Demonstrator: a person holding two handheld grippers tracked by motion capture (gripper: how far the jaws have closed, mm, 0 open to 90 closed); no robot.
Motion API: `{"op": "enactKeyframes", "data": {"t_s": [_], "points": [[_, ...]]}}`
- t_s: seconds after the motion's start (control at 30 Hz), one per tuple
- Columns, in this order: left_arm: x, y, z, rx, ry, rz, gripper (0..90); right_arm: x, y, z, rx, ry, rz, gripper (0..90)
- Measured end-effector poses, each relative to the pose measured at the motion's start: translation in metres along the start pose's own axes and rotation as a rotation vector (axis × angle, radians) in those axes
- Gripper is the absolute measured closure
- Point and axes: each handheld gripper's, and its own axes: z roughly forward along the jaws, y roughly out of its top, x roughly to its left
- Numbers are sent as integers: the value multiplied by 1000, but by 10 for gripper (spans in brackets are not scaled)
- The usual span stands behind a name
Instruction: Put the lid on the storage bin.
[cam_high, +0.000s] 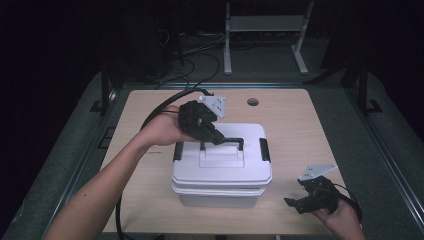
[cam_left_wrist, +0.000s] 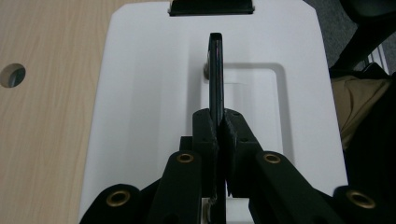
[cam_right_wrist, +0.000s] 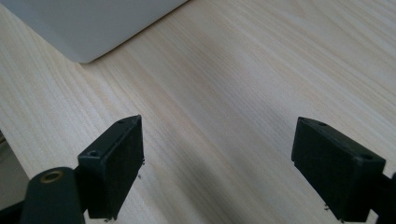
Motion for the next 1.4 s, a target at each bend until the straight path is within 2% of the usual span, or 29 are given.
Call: {"op": "enactKeyframes", "data": {"t_s": [0.2, 0.3, 0.47, 0.77, 0.9, 1.0, 1.17, 1.27, 1.4], "points": [[0, -1, 8, 33, -6, 9, 846, -1, -1, -1, -1, -5, 2, 164], [0, -5, 11, 29, -11, 5, 846, -1, -1, -1, -2, -3, -2, 164], [0, -10, 17, 65, -14, 20, 844, -1, 0, 0, 0, -4, -5, 164], [0, -11, 23, 98, -18, 25, 843, -1, -1, 0, -2, -4, -4, 164], [0, -14, 24, 87, -26, 15, 842, -1, -2, -1, -2, -6, 1, 163], [0, -18, 27, 97, -28, 12, 840, -1, -1, -1, -1, -6, -1, 163], [0, -21, 27, 80, -29, 7, 835, -1, 0, 0, 2, -4, -3, 163], [-1, -21, 22, 50, -41, -2, 745, -1, 0, 1, 1, -5, -4, 163], [-3, -23, 13, 10, -38, -5, 648, -1, 0, 0, 1, -6, -3, 161]]}}
